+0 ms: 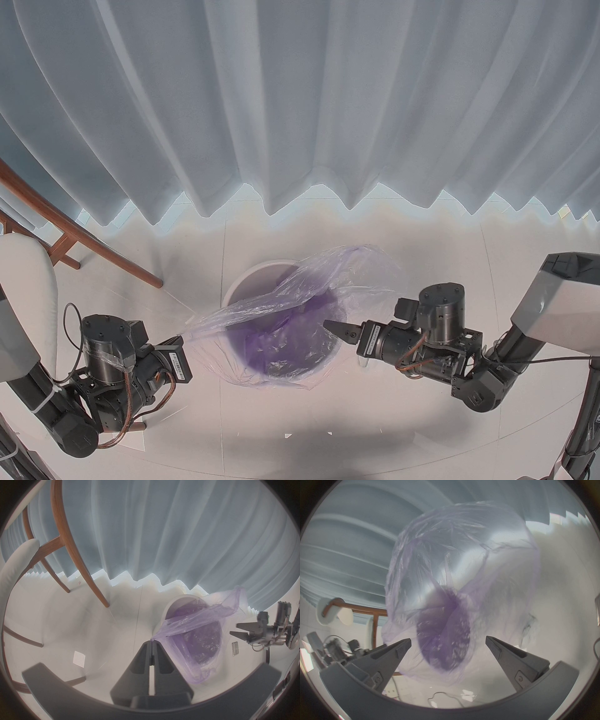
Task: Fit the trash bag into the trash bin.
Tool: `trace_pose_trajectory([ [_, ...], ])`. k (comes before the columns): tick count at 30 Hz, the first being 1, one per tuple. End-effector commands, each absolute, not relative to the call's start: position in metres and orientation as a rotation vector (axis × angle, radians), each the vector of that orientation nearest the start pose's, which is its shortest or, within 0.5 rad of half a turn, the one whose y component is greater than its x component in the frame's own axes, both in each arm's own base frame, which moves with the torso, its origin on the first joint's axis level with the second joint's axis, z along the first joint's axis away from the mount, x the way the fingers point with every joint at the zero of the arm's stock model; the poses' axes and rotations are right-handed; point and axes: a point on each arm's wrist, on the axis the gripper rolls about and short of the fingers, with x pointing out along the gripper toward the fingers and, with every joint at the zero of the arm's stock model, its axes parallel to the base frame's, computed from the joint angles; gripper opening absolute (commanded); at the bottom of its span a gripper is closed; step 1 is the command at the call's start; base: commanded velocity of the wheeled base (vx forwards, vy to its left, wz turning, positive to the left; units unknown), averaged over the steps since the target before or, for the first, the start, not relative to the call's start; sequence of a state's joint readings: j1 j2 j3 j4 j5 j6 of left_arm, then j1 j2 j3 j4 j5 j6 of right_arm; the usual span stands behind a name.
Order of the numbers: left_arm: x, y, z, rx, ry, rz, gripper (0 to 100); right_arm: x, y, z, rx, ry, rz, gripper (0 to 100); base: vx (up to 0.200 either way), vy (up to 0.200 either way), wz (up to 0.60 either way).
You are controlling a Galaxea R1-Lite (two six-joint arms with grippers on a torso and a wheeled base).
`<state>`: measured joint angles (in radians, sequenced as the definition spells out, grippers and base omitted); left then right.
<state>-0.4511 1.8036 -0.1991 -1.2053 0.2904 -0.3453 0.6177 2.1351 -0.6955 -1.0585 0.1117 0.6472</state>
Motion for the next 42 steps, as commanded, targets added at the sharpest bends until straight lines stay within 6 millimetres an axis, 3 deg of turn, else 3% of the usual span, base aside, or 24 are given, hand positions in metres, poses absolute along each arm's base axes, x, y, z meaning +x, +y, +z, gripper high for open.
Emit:
trace_pose_trajectory([
  [1,0.212,-0.088,0.072,-0.213,0.404,-0.063,0,0.258,0.188,0.065,0.625,0.601,0.638,100,0.0,0.0,0.0],
  [2,0.21,-0.084,0.069,-0.232,0.406,-0.045,0,0.249,0.182,0.067,0.683,0.616,0.663,100,0.0,0.0,0.0],
  [4,0.21,-0.084,0.069,-0.232,0.407,-0.044,0,0.248,0.182,0.067,0.686,0.618,0.664,100,0.0,0.0,0.0],
  [10,0.228,-0.073,0.026,-0.199,0.513,0.059,0,0.243,0.172,0.059,0.744,0.612,0.708,100,0.0,0.0,0.0],
  [16,0.239,-0.072,-0.008,-0.162,0.516,0.108,0,0.248,0.172,0.029,0.715,0.671,0.66,100,0.0,0.0,0.0],
  [20,0.239,-0.074,-0.006,-0.162,0.505,0.107,0,0.259,0.162,0.019,0.693,0.59,0.648,100,0.0,0.0,0.0],
  [26,0.24,-0.073,-0.001,-0.176,0.484,0.107,0,0.267,0.165,0.014,0.671,0.572,0.65,100,0.0,0.0,0.0],
  [38,0.24,-0.077,0.011,-0.188,0.439,0.083,0,0.295,0.17,0.045,0.701,0.393,0.677,100,0.0,0.0,0.0],
  [39,0.241,-0.077,0.011,-0.19,0.435,0.082,0,0.295,0.171,0.046,0.701,0.39,0.679,0,0.0,0.0,0.0],
  [42,0.241,-0.077,0.014,-0.193,0.425,0.079,0,0.297,0.172,0.046,0.706,0.389,0.68,0,0.0,0.0,0.0],
])
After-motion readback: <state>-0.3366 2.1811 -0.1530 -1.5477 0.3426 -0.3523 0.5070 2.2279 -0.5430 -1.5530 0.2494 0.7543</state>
